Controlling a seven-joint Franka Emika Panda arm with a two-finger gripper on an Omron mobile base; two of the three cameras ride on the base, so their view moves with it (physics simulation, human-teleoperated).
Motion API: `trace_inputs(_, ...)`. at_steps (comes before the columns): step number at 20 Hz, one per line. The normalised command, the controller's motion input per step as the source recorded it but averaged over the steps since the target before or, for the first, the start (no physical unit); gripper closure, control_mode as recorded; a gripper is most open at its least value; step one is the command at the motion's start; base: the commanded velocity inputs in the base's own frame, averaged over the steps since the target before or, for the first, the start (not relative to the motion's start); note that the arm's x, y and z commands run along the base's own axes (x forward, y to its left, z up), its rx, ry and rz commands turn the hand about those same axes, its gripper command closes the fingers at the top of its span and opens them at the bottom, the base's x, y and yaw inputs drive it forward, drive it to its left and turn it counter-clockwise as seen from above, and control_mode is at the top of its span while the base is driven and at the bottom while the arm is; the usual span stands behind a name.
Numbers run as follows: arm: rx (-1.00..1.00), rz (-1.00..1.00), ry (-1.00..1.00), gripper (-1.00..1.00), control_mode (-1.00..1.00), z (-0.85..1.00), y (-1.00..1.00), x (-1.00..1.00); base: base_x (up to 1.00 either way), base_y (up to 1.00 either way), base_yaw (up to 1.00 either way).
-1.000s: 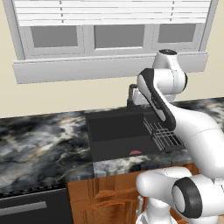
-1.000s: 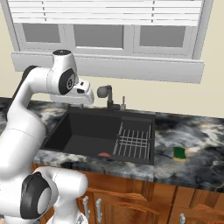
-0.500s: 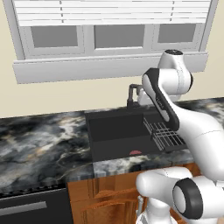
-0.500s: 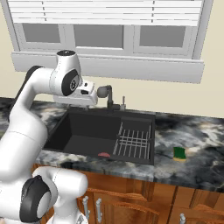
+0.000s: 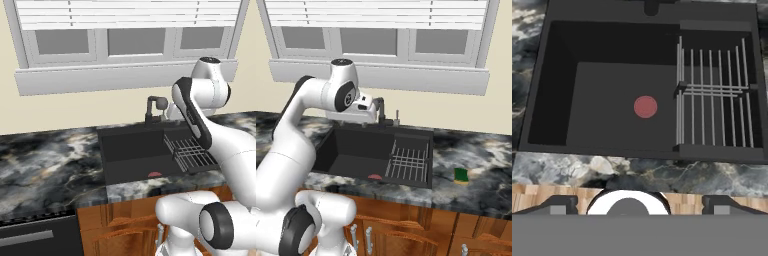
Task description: Soak the sponge with water for a few seconds and then drop it inside the sink.
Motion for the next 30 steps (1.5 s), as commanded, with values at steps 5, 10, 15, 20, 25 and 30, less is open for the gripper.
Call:
trace_inputs(5, 0.00, 0.00, -0.05, -1.00, -1.00, 0.00, -0.35, 0.00, 0.00, 0.00, 0.00)
trace_inputs(10, 0.01, 0.00, -0.11, -1.00, -1.00, 0.01, -0.42, 0.00, 0.00, 0.00, 0.00)
trace_inputs(15, 0.00, 0.01, -0.11, -1.00, -1.00, 0.05, -0.13, 0.00, 0.00, 0.00, 0.00)
trace_inputs(20, 0.02, 0.01, -0.21, -1.00, -1.00, 0.00, -0.01, 0.00, 0.00, 0.00, 0.00)
trace_inputs(25, 0.05, 0.06, -0.24, -1.00, -1.00, 0.00, 0.00, 0.00, 0.00, 0.00, 0.00)
trace_inputs(30, 0.09, 0.09, -0.18, -1.00, -1.00, 0.00, -0.03, 0.00, 0.00, 0.00, 0.00)
